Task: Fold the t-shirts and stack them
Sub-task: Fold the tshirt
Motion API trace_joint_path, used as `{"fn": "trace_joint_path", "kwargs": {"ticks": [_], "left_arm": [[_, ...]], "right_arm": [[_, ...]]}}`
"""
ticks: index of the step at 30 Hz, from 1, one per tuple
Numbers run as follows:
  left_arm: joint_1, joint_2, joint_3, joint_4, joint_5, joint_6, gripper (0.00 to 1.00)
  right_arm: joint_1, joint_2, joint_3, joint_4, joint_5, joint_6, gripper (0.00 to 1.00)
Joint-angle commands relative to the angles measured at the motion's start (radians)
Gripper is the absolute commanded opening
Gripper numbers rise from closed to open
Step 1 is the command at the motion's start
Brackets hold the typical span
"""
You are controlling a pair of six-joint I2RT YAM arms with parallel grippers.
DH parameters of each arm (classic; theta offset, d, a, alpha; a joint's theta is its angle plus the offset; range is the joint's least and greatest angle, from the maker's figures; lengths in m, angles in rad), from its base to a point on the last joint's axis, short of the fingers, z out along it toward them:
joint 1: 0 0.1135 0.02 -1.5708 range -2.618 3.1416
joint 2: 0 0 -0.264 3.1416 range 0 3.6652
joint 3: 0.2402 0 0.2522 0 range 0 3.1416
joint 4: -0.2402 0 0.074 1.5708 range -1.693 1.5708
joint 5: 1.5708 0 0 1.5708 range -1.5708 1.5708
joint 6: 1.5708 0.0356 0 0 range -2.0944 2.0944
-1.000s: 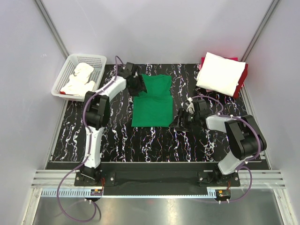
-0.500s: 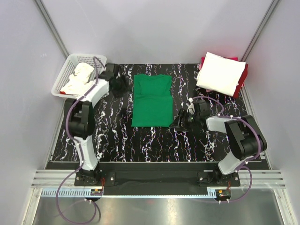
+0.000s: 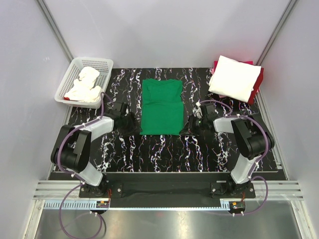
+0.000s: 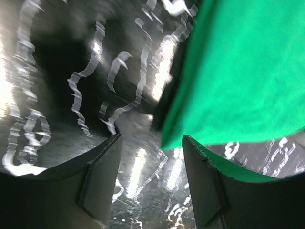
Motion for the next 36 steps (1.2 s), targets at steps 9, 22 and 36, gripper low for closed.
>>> {"fn": "trace_joint_path", "kwargs": {"ticks": [9, 22, 36], "left_arm": [[-0.035, -0.022, -0.138, 0.177, 0.027, -0.043, 0.55], [-0.054, 0.021, -0.160, 0.251, 0.020, -0.083, 0.00], [-0.322, -0.563, -0.243, -0.181, -0.148, -0.147, 0.00]], "right_arm": [[0.018, 0.034, 0.021, -0.035, 0.031, -0.032, 0.15], [0.020, 0.017, 0.009, -0.034, 0.025, -0.037, 0.00], [0.054, -0.664, -0.237, -0.320, 0.079, 0.113, 0.00]]}}
